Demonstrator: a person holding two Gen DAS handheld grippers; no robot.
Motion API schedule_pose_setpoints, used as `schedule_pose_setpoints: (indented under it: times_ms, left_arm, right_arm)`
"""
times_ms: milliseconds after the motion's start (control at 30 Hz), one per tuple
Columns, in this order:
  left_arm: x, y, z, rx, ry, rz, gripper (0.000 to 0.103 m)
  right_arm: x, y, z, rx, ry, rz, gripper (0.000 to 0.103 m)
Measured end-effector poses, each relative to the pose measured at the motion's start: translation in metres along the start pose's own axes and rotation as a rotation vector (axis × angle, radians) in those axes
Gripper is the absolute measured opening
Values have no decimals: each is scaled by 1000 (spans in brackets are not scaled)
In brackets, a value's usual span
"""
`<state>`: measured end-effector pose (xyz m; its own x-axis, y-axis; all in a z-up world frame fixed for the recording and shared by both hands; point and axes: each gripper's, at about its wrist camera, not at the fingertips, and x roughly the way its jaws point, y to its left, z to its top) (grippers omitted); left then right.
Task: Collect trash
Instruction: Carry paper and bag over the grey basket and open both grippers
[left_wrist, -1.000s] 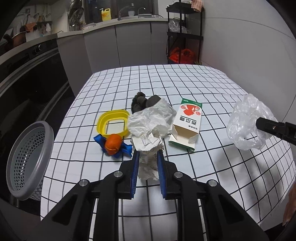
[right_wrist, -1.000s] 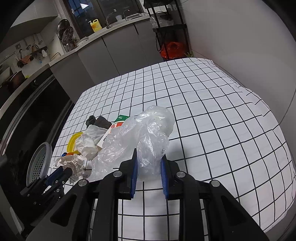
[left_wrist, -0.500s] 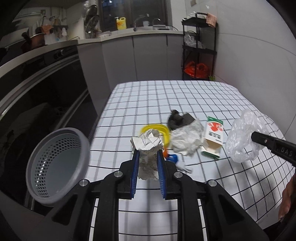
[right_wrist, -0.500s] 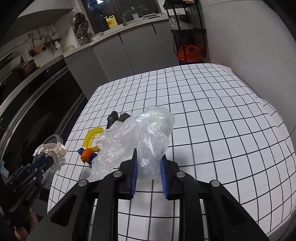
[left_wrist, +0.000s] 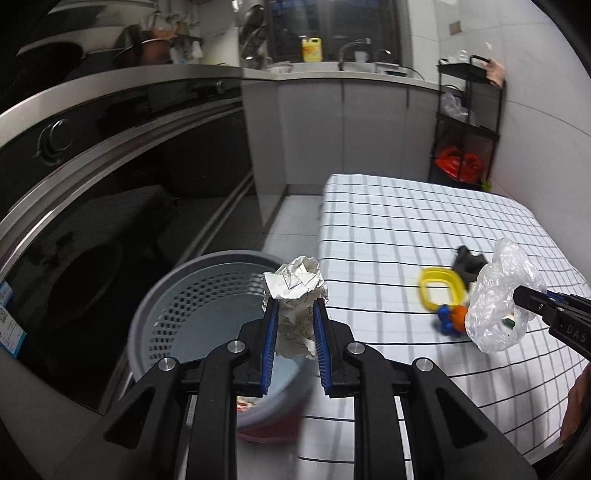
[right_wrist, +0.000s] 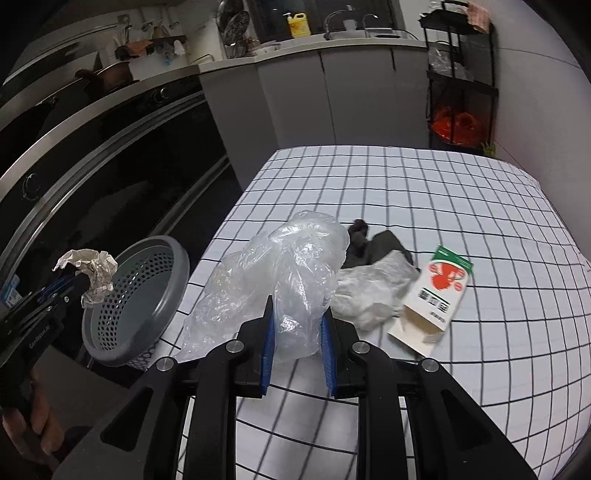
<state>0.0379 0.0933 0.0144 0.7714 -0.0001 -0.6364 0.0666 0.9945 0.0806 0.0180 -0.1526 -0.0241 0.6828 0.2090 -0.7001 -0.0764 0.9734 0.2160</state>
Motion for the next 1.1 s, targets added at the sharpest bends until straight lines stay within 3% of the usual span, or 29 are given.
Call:
schedule_pose_setpoints:
  times_ms: [267,500,733,1100]
  left_arm:
    - [25,74,-7,-85,14,84,20]
    - [57,114,-15,-178,63,105,20]
    - [81,120,-21,-231,109,79,20]
    - [95,124,-25,-248,136,79,21]
  right_arm:
    - [58,96,20,-110,49,121,21]
    - [105,157,22,-210,102,153,21]
    - [134,185,21,-259,136,144,21]
    - [158,186,24,-271,169,128,21]
